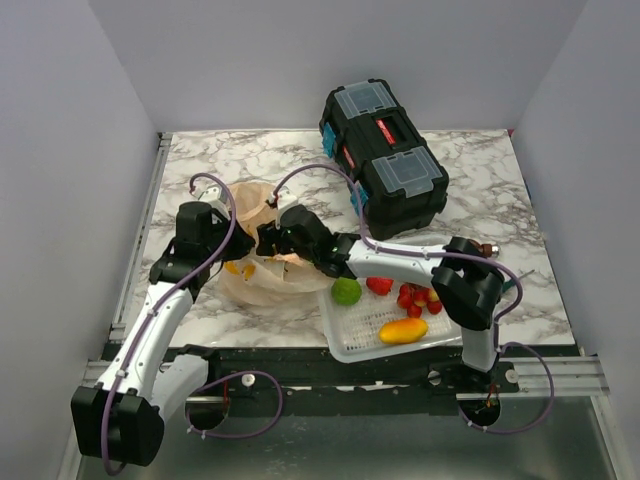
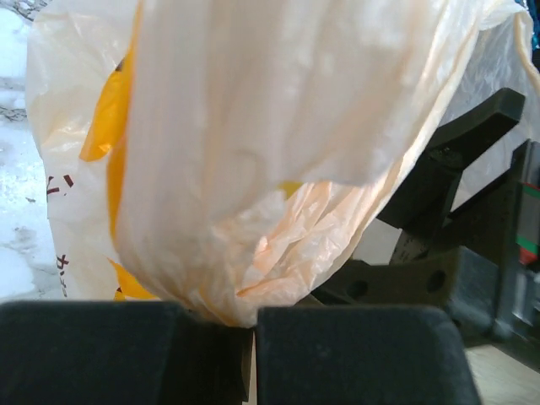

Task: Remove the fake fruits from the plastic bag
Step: Adjust the fake fruit in the plastic bag.

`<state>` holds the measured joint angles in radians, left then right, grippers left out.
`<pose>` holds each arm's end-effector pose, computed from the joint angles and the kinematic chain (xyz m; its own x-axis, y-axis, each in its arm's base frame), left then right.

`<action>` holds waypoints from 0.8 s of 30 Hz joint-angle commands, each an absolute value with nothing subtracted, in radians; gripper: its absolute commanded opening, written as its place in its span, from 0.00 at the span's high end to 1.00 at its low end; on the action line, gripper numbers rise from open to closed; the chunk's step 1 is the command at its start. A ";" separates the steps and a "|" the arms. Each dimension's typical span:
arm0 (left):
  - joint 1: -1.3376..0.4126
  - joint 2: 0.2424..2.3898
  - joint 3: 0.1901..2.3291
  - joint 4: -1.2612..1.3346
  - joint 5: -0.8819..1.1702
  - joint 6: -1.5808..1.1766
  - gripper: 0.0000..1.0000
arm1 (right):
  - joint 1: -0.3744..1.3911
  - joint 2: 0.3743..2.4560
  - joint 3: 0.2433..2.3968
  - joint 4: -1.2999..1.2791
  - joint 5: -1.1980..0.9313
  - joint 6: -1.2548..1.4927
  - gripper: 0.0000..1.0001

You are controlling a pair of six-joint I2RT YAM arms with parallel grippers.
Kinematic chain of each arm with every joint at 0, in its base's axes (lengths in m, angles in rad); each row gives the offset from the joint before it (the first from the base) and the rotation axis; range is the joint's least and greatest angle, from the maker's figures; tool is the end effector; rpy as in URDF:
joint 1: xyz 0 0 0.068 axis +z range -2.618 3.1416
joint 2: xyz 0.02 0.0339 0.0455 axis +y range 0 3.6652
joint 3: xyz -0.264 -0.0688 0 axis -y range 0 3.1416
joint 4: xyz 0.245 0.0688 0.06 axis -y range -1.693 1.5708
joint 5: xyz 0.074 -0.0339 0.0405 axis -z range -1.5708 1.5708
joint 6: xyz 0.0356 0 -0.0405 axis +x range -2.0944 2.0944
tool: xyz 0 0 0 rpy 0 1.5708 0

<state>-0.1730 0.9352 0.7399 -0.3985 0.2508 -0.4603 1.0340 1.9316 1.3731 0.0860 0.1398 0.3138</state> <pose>0.2006 -0.0440 0.2766 -0.6579 -0.3219 -0.6809 0.0861 0.8660 -0.4926 0.2344 0.3842 0.2318 -0.4645 -0.1828 -0.8665 -0.6772 0.7038 0.2145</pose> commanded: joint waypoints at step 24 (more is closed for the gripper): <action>-0.199 0.878 0.409 -0.222 0.219 -0.595 1.00 | 1.042 2.034 1.385 0.026 0.215 0.142 0.05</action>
